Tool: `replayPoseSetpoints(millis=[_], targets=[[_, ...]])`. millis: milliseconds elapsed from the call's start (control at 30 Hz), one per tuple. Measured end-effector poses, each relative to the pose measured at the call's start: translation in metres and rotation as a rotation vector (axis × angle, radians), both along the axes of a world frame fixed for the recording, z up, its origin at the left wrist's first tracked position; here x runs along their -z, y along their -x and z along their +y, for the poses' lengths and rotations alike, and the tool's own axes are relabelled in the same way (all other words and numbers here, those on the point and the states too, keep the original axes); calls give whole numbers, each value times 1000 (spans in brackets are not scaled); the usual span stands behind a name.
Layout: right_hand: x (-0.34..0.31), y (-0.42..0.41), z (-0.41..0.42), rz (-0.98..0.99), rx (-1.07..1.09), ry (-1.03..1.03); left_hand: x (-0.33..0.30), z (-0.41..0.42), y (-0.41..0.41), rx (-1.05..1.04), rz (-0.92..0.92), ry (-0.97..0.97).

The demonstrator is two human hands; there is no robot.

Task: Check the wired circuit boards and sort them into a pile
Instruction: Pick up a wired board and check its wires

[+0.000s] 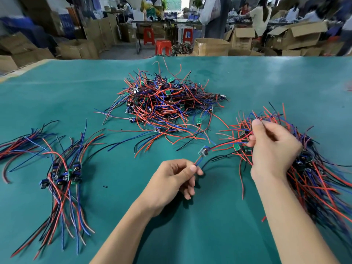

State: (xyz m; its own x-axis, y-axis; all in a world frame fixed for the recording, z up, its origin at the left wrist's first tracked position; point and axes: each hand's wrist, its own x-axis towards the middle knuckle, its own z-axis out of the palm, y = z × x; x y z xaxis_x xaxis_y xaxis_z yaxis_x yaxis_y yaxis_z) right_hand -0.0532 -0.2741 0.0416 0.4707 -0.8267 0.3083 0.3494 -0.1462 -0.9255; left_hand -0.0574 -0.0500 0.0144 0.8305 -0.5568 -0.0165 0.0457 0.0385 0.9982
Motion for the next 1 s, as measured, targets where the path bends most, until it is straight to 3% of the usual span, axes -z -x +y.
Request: replayPoseSetpoints(millis=[100, 267, 367, 433, 567, 733, 1000], targets=[[1, 0, 4, -1, -41, -3, 2, 3, -2, -44, 5, 13], [-6, 2, -16, -132, 50, -263, 1, 4, -2, -18, 0, -7], [-5, 5, -6, -124, 62, -212, 2, 4, -6, -94, 47, 53], [1, 6, 16, 8, -98, -144, 1, 4, -6, -138, 53, 73], [10, 9, 62, 430, -638, -60, 0, 3, -5, -154, 60, 93], [8, 13, 61, 339, -775, -26, -2, 1, -1, -74, 78, 120], [8, 16, 73, 362, -839, 72, 3, 1, -4, -180, 35, 92]])
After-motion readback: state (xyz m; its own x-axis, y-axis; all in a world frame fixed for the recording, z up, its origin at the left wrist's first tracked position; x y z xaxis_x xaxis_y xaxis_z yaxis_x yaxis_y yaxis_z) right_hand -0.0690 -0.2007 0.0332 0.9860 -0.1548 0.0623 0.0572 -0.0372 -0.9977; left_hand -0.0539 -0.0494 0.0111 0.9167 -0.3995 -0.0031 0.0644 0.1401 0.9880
